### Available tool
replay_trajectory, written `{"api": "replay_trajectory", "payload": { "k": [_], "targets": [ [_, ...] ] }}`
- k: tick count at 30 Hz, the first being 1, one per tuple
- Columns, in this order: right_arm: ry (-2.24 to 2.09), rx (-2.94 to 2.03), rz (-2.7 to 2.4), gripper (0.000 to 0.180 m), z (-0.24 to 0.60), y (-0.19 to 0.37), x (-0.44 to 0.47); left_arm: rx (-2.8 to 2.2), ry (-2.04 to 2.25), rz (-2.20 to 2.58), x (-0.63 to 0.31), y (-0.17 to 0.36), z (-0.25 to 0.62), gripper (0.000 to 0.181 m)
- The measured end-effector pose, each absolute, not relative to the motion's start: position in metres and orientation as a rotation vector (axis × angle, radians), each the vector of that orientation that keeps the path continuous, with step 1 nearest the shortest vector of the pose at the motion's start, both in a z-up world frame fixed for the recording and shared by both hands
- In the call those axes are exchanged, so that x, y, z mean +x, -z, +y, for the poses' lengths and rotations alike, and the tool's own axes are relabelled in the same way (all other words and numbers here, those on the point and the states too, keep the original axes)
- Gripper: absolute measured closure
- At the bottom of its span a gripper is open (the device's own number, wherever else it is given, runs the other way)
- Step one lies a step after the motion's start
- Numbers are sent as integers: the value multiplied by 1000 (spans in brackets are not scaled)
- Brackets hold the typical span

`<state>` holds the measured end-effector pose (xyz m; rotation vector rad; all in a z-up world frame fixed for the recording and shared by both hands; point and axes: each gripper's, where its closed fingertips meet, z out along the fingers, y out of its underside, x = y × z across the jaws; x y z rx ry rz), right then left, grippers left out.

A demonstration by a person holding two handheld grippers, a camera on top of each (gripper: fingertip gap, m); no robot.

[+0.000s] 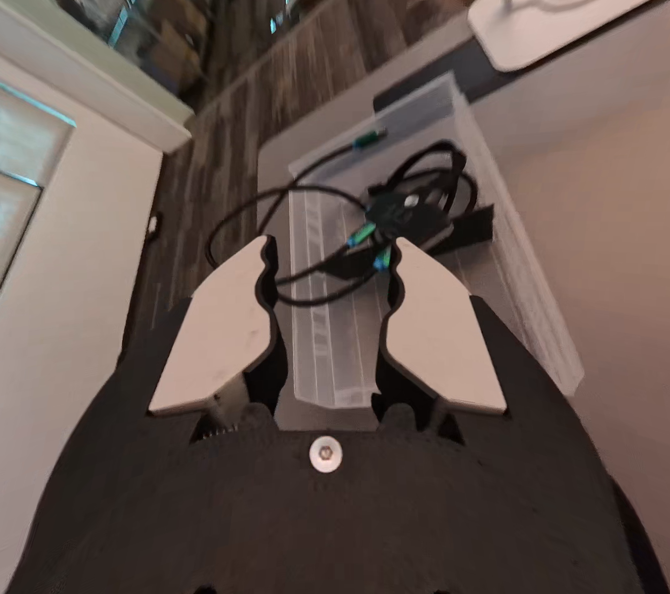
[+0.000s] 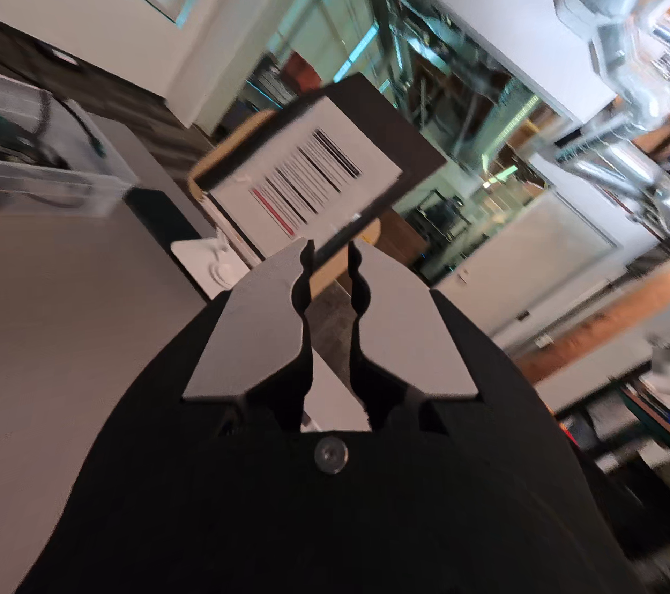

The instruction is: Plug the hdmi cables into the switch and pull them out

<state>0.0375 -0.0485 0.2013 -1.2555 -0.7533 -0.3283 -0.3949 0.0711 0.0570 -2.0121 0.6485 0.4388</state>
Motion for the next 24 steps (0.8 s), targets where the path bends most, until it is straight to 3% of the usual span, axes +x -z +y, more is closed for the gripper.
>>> {"api": "replay_trajectory", "payload": {
  "k": [9, 16, 24],
  "targets": [
    [340, -1319, -831, 160, -37, -181, 26, -2128, -396, 1058, -361, 24, 93, 97],
    [385, -1329, -873, 161, -38, -177, 31, -2167, -446, 1158, -356, 71, 121, 109],
    [395, -1332, -879, 161, -41, -177, 38, -2166, -586, 1159, -361, 81, 139, 128]
  ]
}}
